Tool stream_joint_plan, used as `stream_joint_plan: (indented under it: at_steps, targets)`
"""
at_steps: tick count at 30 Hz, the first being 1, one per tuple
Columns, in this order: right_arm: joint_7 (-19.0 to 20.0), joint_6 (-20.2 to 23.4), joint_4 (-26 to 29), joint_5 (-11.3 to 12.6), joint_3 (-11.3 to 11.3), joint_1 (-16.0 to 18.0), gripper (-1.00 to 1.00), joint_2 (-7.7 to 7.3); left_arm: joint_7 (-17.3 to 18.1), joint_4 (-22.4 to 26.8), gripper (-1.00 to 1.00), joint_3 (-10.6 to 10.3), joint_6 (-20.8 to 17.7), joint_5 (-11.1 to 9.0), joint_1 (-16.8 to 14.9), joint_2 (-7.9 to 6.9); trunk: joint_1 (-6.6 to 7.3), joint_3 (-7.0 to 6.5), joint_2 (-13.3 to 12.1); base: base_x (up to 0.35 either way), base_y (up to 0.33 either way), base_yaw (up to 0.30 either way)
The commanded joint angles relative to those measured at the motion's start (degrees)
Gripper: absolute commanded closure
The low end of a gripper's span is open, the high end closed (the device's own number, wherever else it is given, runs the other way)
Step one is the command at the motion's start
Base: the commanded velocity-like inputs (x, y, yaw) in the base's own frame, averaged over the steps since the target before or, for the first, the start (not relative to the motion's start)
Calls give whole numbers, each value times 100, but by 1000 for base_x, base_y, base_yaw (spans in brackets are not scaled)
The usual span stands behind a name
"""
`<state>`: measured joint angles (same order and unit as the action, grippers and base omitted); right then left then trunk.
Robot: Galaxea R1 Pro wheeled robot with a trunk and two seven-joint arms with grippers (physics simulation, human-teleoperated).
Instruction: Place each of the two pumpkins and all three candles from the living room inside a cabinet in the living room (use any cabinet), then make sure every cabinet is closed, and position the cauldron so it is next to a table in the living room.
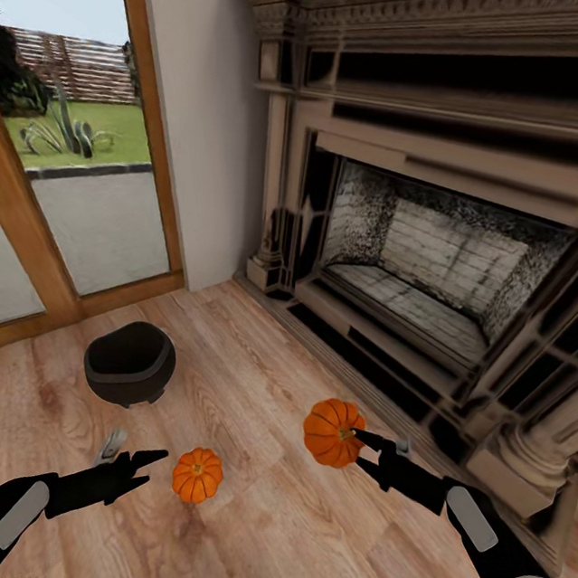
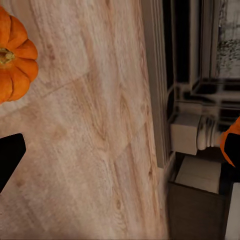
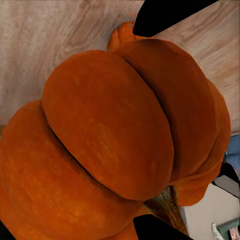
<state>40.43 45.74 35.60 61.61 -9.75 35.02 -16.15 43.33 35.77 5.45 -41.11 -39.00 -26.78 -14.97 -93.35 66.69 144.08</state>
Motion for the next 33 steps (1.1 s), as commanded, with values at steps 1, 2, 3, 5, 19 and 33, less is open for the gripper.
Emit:
stream_joint_plan:
  at_steps: [1, 2, 3, 5, 19, 33]
  targets:
    - [179, 5, 3, 12, -23, 5, 100, -9, 8, 0, -100, 11, -32, -7, 1, 2, -1, 28, 4, 0, 0, 0]
    - [281, 5, 5, 6, -28, 5, 100, -9, 9, 0, -100, 11, -31, -2, 2, 4, -4, 50, 5, 0, 0, 0]
    - [354, 5, 9, 2, -31, 5, 100, -10, 9, 0, -100, 12, -30, 4, 1, 7, -6, 72, 6, 0, 0, 0]
    - [427, 11, 76, -3, -32, 5, 100, -10, 9, 0, -100, 13, -29, 12, 0, 11, -11, 116, 9, 0, 0, 0]
    - [422, 14, 167, -46, -26, 5, 100, -13, 0, 0, -100, 11, -29, 49, -1, 21, -48, 426, 28, 0, 0, 0]
    - [430, 14, 166, -61, -27, 5, 100, -11, 0, 0, -100, 11, -29, 50, 3, 17, -84, 736, 46, 0, 0, 0]
